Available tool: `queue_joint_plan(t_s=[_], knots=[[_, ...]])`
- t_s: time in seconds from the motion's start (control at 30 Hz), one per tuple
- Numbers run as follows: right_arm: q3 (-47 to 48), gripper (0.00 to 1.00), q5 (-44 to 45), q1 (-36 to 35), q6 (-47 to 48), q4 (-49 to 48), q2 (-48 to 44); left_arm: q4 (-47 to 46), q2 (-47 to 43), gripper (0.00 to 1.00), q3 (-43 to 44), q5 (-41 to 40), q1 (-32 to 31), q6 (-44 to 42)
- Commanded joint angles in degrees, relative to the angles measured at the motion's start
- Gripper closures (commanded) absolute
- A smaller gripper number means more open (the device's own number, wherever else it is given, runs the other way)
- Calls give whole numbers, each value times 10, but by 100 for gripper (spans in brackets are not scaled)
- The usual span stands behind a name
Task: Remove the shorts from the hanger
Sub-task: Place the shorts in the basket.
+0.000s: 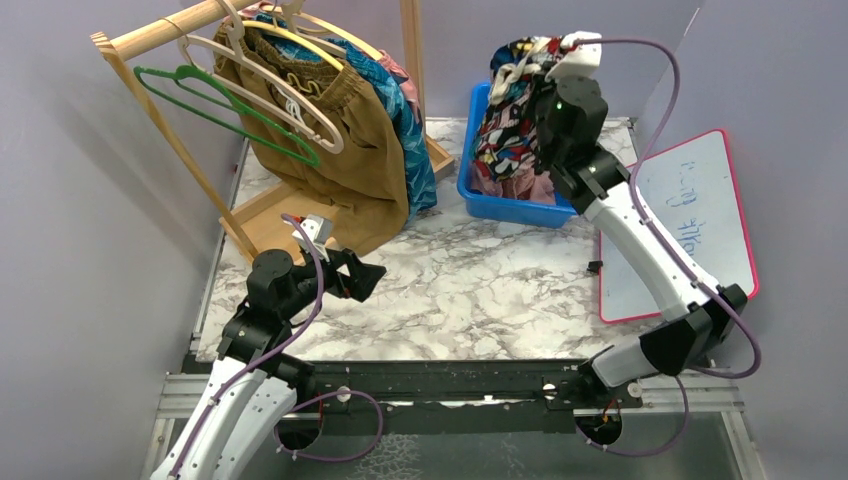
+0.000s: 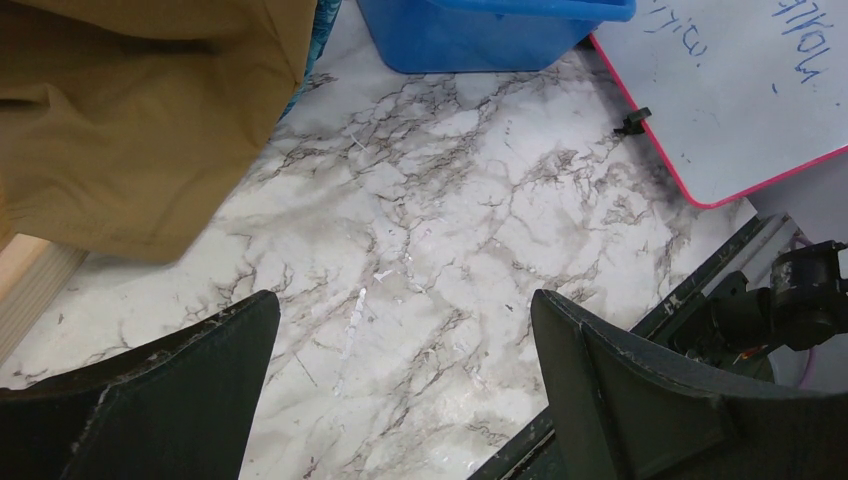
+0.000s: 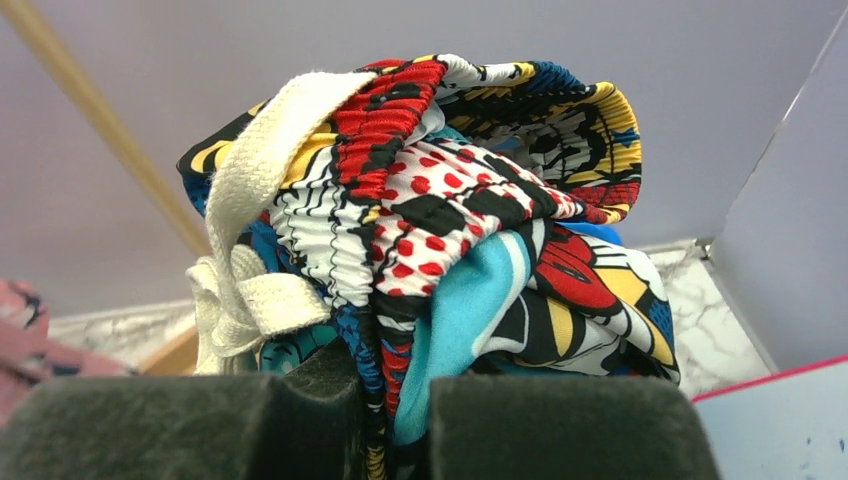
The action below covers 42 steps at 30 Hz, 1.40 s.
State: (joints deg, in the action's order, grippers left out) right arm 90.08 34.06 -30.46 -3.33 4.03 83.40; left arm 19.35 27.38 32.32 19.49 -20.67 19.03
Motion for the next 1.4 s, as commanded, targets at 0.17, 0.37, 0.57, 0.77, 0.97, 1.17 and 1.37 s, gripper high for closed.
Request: queue_joint_plan(t_s=[0.17,0.37,0.57,0.77,0.97,1.17,1.37], knots=[[95,99,-80,87,-44,74,146,-11,-1,1,2,-5,2,0],[157,99,-147,135,-115,206,302,-11,1,1,2,-2,3,0],[72,99,-132,135,-155,216,352,-9,1,1,3,-7,2,0],[131,99,-109,139,-131,276,419,-9,6,1,3,-6,2,0],[205,99,-129,139,-90,243,381,-9,7,1,3,-8,3,0],[290,94,-190,139,-91,216,424,-7,9,1,4,-12,2,1],[395,91,-229,139,-111,327,583,-6,3,1,4,-15,2,1]])
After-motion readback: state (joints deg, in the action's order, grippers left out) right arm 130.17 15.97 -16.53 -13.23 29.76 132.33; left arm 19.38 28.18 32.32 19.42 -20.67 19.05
